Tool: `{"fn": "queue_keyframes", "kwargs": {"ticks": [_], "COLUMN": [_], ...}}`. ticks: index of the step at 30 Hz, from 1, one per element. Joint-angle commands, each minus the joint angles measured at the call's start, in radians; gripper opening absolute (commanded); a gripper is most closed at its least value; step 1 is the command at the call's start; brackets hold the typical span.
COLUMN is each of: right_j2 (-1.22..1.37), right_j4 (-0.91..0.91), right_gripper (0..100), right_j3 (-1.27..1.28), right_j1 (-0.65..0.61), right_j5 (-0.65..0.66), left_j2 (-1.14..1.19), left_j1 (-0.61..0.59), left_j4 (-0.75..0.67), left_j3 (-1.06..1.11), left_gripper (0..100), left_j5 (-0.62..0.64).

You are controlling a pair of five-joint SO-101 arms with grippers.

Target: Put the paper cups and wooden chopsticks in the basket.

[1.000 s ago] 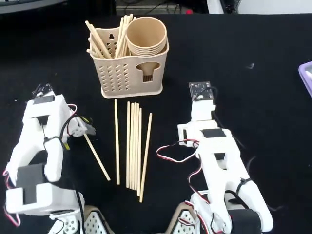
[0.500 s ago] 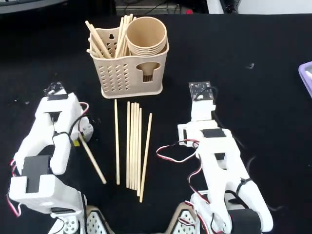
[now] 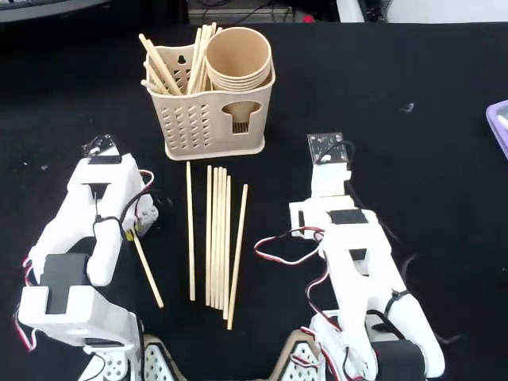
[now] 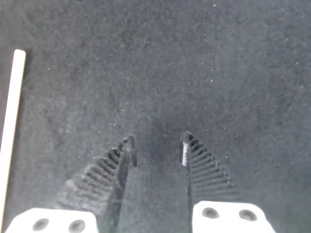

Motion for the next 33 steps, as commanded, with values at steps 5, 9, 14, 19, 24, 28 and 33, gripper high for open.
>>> {"fn": "queue_keyframes", "kwargs": {"ticks": [5, 9, 14, 19, 24, 28, 33], "right_j2": [-0.039, -0.039, -0.039, -0.039, -0.039, -0.039, -0.041], "right_j4": [-0.02, -0.02, -0.02, -0.018, -0.018, -0.018, -0.017], "right_gripper": [16.1, 16.1, 16.1, 16.1, 16.1, 16.2, 16.2], "right_j3": [-0.007, -0.007, -0.007, -0.007, -0.007, -0.007, -0.007], "right_j1": [0.009, 0.009, 0.009, 0.009, 0.009, 0.009, 0.009], "right_j5": [0.005, 0.005, 0.005, 0.005, 0.005, 0.005, 0.005], "left_j2": [-0.137, -0.221, -0.23, -0.232, -0.242, -0.242, -0.255], "left_j1": [0.185, 0.265, 0.297, 0.292, 0.288, 0.246, 0.137], "left_j4": [0.094, 0.075, -0.014, -0.043, -0.034, 0.037, 0.209], "left_j3": [-0.036, -0.024, 0.013, 0.061, 0.062, 0.022, -0.082], "left_gripper": [3, 3, 6, 25, 26, 21, 21], "left_j5": [0.012, 0.012, 0.012, 0.069, 0.084, 0.083, -0.002]}}
